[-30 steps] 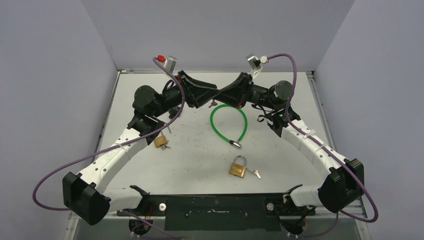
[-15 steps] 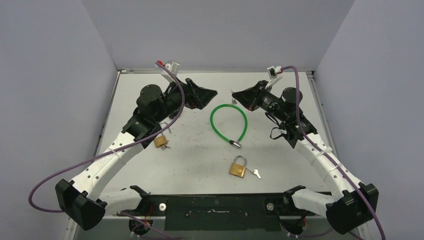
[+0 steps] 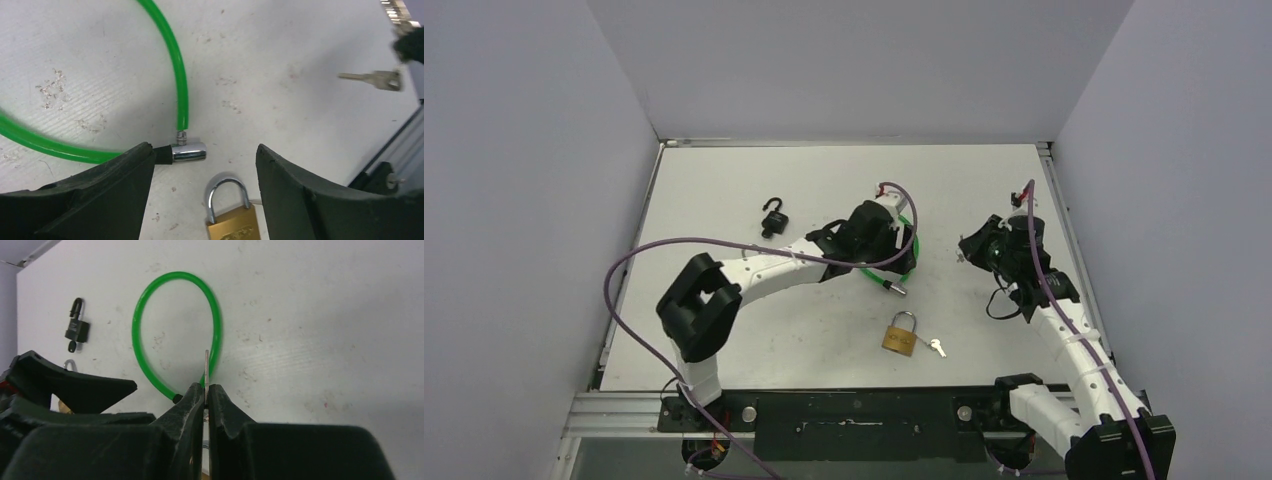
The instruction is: Unlock with the key
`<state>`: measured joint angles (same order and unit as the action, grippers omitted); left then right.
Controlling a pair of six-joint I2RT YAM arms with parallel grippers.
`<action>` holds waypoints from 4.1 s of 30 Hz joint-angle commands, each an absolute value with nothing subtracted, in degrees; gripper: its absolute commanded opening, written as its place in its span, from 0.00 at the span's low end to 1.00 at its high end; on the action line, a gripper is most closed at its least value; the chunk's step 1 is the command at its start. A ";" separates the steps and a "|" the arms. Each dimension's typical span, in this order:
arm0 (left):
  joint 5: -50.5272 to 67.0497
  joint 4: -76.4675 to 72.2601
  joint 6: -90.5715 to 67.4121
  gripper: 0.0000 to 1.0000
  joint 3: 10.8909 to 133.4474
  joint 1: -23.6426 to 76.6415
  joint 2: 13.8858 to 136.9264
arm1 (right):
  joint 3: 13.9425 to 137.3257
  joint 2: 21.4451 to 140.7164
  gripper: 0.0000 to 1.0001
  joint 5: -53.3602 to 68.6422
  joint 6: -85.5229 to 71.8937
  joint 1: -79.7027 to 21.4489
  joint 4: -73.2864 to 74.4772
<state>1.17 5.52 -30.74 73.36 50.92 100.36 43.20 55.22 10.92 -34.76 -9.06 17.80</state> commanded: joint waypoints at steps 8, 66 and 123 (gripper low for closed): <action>-3.02 14.65 -26.33 0.59 91.57 52.73 118.66 | 41.08 52.79 0.00 9.64 -35.57 -5.88 22.07; 6.74 -46.80 -44.03 0.00 43.84 43.20 92.41 | 45.68 58.27 0.00 19.05 -37.63 -3.52 19.83; -15.40 33.74 -56.76 0.70 41.55 41.11 69.23 | 43.37 58.94 0.00 20.81 -38.54 -5.89 17.09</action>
<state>-9.41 12.05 -60.58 31.35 39.07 67.26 43.07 58.94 21.30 -38.41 -5.37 19.38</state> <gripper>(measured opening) 0.703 0.050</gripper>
